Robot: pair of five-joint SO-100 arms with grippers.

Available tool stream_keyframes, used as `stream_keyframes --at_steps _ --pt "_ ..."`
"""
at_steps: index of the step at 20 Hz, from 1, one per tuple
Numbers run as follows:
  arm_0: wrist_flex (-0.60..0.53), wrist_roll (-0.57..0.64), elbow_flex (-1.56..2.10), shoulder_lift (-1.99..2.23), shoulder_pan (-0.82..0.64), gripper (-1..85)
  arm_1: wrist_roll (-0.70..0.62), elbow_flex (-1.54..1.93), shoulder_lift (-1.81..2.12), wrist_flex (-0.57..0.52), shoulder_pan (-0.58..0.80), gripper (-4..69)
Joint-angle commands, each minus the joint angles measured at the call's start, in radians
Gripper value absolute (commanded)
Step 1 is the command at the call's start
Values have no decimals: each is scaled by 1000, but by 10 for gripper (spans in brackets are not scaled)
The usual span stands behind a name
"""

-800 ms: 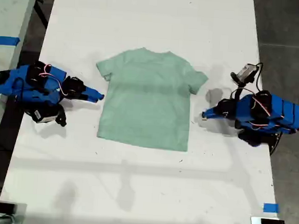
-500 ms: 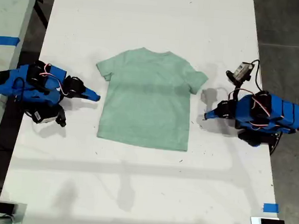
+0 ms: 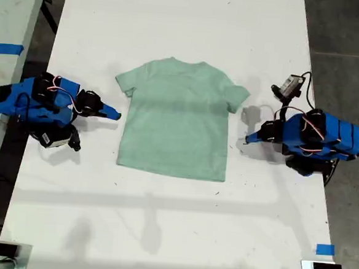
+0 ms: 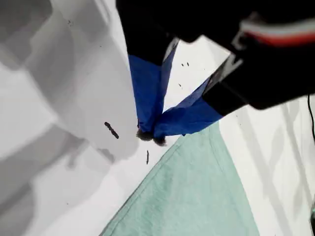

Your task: Fold tshirt

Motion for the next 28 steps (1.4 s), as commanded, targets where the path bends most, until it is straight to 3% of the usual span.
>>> stream_keyframes --at_steps 1,5,7,17,25,26,28 --pt "-98 -20 -49 80 -12 1 -8 -146 -35 43 -6 12" --pt "-137 -14 -325 -341 -31 1 -78 -491 -538 -25 49 12" --pt "-80 12 -511 -525 -54 1 -141 -663 -735 -29 94 12" --pt "308 434 -1379 -1342 -390 1 -466 -1468 -1465 281 433 12" --pt "486 624 -1744 -1634 -623 1 -667 -1721 -1674 350 664 18" --pt "494 626 -1764 -1654 -626 4 -684 -1721 -1675 353 678 45" --pt "495 626 -1781 -1681 -624 6 -718 -1721 -1686 371 706 193"
